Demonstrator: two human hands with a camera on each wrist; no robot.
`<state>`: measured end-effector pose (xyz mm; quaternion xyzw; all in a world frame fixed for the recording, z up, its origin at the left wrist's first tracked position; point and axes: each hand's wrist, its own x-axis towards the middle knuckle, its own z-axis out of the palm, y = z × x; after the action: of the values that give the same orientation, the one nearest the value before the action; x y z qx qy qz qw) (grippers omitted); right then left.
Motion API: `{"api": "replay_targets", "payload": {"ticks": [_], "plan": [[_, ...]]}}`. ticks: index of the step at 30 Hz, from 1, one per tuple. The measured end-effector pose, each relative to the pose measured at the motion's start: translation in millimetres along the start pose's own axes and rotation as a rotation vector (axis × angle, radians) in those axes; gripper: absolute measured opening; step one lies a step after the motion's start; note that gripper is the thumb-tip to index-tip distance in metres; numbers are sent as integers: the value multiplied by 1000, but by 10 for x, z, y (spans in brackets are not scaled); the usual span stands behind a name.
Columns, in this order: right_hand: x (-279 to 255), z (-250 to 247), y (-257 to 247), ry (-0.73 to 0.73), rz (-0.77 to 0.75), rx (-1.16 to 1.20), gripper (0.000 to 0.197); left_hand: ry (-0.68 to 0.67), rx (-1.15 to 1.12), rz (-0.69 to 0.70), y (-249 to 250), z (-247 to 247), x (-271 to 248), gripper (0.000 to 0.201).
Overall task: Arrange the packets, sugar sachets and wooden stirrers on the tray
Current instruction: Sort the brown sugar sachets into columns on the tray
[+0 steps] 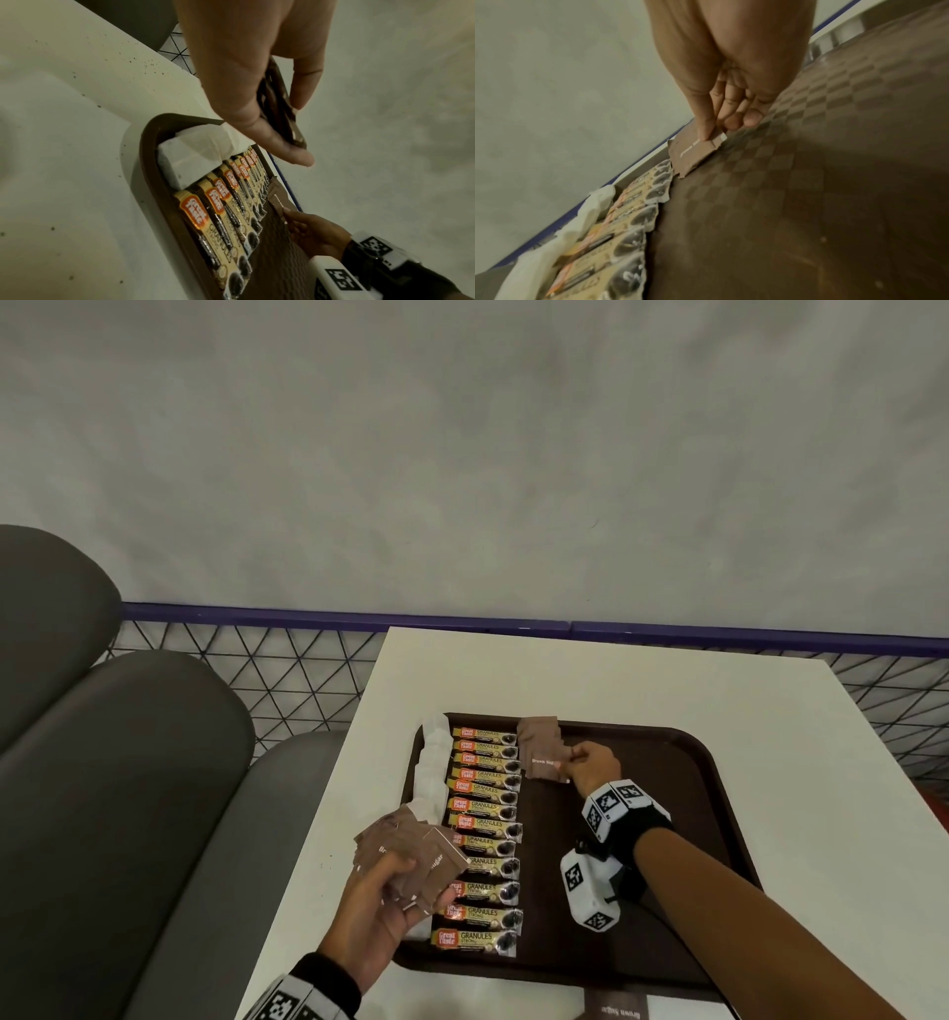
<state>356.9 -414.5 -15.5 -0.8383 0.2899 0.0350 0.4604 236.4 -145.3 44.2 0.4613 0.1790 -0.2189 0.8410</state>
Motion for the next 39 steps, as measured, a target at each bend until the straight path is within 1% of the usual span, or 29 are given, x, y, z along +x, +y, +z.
{"api": "replay_targets", "payload": {"ticks": [3,6,9,11,14,16,18,20,22,24,26,27,30,32,34,39], "plan": [[2,60,4,6,11,-36,6,-12,13,-1,-1,-30,11,29],[8,95,5,19,15,-72,23,-8,4,-15,-16,-44,19,30],[18,117,8,32,12,-89,29,5,2,-35,-35,-56,30,33],[23,125,21,43,0,-66,33,-4,-2,-34,-32,-43,31,31],[-1,93,32,87,-59,-76,24,-6,-1,-22,-18,-12,30,28],[-46,65,38,115,-135,-145,34,-6,-1,-8,-10,7,26,30],[-113,49,8,113,-227,-145,34,1,17,6,-15,25,34,34],[-213,57,-47,61,-308,-84,29,12,30,23,-27,52,38,37],[-357,58,-124,-49,-374,26,25,20,40,40,-49,76,47,44],[-580,36,-235,-248,-430,152,19,18,49,59,-65,105,37,48],[-779,14,-299,-467,-446,186,19,13,58,80,-77,142,25,44],[-852,10,-304,-554,-444,181,19,7,62,86,-81,164,14,40],[-992,35,-250,-724,-424,141,14,-9,66,106,-87,214,-21,37],[-1051,50,-216,-794,-418,136,17,-10,72,109,-95,235,-30,37],[-1080,51,-191,-826,-418,158,21,-16,81,102,-102,248,-40,32],[-1067,14,-177,-810,-379,216,21,0,80,93,-132,243,-22,33]]}}
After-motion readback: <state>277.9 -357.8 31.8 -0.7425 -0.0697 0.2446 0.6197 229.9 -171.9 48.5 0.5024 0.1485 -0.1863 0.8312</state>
